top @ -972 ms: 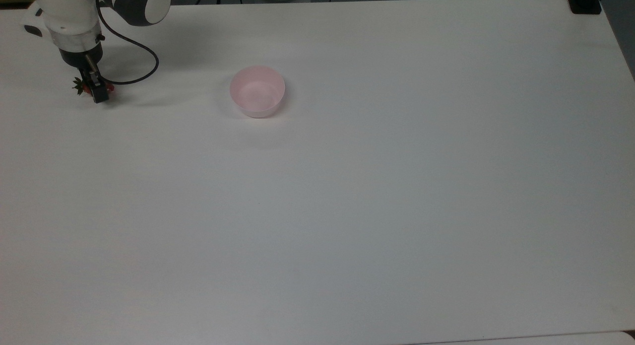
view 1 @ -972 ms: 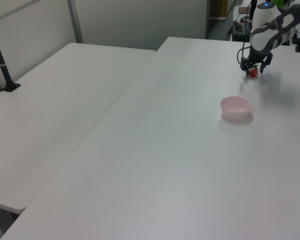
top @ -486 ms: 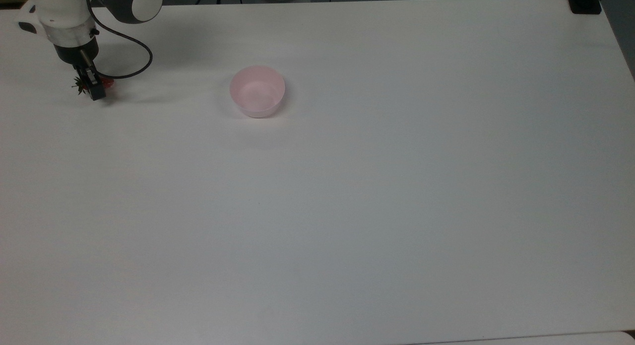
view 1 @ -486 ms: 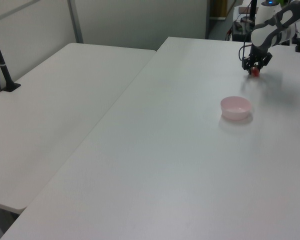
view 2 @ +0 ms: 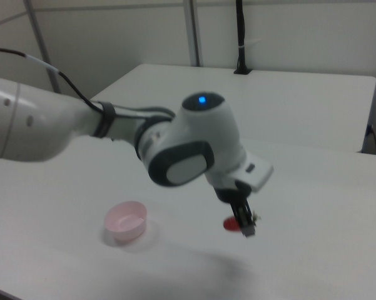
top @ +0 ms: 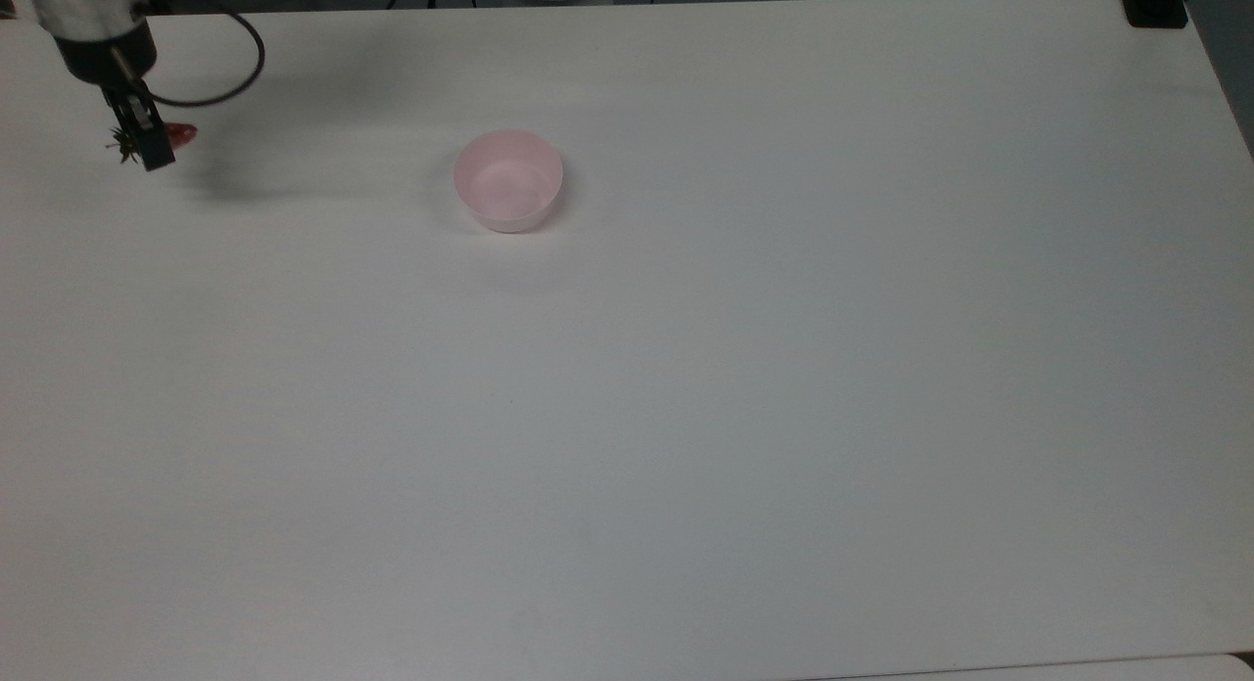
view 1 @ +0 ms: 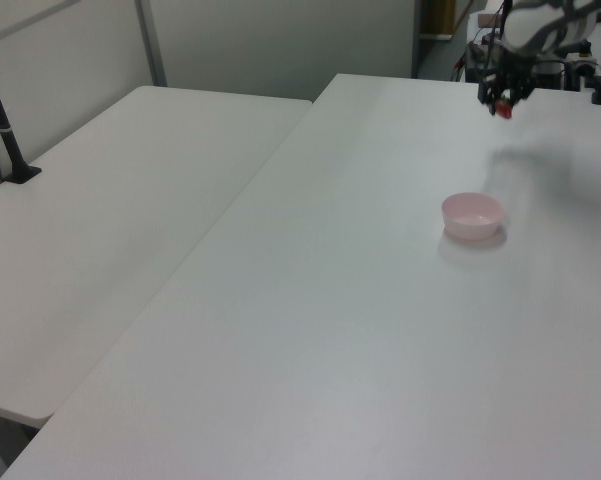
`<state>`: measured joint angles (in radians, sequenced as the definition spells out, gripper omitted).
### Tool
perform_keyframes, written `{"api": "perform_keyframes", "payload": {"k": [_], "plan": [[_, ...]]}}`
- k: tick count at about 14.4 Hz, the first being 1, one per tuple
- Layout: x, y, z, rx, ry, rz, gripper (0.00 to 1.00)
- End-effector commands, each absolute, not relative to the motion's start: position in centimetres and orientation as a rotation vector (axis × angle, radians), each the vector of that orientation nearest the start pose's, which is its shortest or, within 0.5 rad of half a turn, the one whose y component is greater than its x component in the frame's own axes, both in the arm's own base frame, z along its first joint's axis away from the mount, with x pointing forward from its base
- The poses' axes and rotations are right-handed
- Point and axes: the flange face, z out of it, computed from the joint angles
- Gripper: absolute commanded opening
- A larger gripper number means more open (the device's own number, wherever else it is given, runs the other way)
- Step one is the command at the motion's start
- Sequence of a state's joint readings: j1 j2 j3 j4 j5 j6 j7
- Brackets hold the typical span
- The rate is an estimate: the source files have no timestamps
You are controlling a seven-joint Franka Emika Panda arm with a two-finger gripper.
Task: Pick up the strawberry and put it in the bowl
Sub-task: 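Lift the strawberry and carry it over the pink bowl, then lower the strawberry into the pink bowl and open the gripper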
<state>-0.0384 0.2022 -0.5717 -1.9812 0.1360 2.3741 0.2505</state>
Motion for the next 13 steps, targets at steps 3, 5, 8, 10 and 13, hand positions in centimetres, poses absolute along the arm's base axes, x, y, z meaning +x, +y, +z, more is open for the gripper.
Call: {"api": "perform_keyframes", "payload": {"k": [3, 5, 8, 10, 13], "plan": [[54.0, -23.8, 46.6, -2.863, 1.121, -0.304, 0.03], [55.1, -16.4, 47.3, -2.996, 0.872, -0.171, 0.07], [55.8, -7.2, 46.1, -3.097, 0.428, 0.004, 0.07], [56.0, -3.8, 45.7, -3.109, 0.33, 0.032, 0.07], [55.9, -2.3, 43.6, -3.126, 0.278, 0.088, 0.07]]}}
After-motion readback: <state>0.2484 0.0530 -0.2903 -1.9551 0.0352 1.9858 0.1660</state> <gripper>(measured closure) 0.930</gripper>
